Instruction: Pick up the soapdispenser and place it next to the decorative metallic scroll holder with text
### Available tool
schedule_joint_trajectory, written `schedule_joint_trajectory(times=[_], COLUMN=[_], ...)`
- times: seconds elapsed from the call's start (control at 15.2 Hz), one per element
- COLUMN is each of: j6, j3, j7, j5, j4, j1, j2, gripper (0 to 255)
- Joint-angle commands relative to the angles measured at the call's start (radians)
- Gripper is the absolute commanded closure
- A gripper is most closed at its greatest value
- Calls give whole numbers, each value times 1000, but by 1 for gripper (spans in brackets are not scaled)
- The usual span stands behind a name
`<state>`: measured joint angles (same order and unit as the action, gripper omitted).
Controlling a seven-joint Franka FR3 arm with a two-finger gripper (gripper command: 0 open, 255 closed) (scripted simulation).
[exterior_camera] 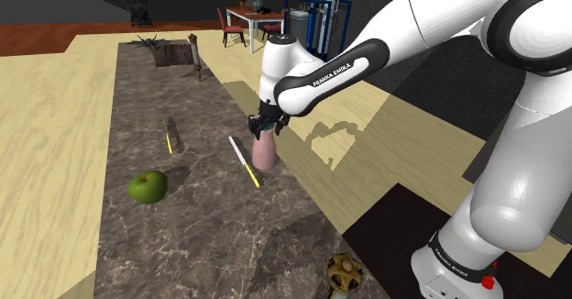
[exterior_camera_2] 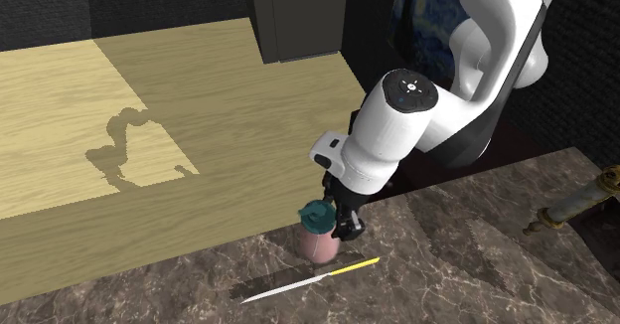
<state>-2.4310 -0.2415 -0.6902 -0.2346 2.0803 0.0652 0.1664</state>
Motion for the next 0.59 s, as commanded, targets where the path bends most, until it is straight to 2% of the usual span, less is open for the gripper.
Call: schedule_joint_trajectory(times=[0.0,0.53], j6=[18,114], j3=[-2,-9], j7=[7,40], j5=[8,44], j4=[-7,-56], j1=[-1,-5], j2=[-11,-62], gripper=[255,255])
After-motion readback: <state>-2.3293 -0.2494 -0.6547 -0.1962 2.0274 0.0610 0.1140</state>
